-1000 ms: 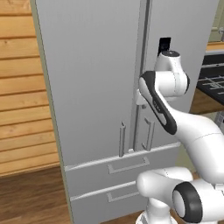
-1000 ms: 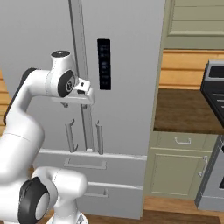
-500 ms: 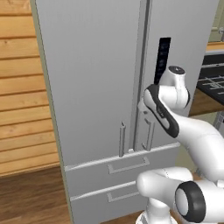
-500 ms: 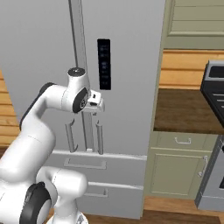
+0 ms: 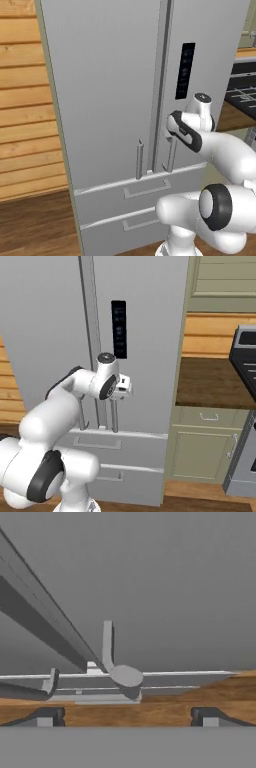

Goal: Take the strawberry from the fridge and place it on top of the pancake, located on the dining counter.

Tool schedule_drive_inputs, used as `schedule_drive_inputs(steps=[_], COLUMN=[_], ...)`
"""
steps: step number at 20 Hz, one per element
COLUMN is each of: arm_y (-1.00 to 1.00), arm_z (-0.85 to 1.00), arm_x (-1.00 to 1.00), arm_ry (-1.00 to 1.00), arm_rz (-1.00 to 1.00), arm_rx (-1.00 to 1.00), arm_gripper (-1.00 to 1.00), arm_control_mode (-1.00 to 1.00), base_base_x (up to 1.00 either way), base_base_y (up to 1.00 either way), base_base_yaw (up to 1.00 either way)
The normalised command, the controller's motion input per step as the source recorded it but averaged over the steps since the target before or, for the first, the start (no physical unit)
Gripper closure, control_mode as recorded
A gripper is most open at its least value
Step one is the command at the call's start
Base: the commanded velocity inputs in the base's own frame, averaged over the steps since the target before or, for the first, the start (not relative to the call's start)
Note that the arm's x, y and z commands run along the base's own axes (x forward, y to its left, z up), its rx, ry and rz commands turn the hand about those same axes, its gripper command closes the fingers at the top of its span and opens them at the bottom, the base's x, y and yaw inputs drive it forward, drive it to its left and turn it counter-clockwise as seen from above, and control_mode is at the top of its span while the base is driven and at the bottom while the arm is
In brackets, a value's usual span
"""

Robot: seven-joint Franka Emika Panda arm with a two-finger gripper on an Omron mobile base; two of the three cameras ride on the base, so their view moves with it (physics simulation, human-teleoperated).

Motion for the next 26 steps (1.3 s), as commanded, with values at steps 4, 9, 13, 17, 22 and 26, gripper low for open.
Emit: schedule_drive_inputs(steps=[4, 9, 13, 17, 22, 26], arm_y=[-0.09, 0.00, 0.04, 0.04, 0.04, 0.00], arm_z=[-0.51, -0.30, -0.08, -0.02, -0.14, -0.34], arm_x=[0.22, 0.27, 0.21, 0.17, 0.10, -0.06], arm_ry=[-0.10, -0.04, 0.00, -0.07, -0.18, -0.25], arm_rz=[0.00, 0.00, 0.00, 0.00, 0.00, 0.00], arm_rx=[0.00, 0.00, 0.00, 0.00, 0.00, 0.00], arm_gripper=[-1.00, -1.00, -1.00, -1.00, 1.00, 1.00], arm_control_mode=[-1.00, -1.00, -1.00, -1.00, -1.00, -1.00], base_base_x=[0.00, 0.00, 0.00, 0.00, 0.00, 0.00], base_base_y=[0.00, 0.00, 0.00, 0.00, 0.00, 0.00], base_base_yaw=[0.00, 0.00, 0.00, 0.00, 0.00, 0.00])
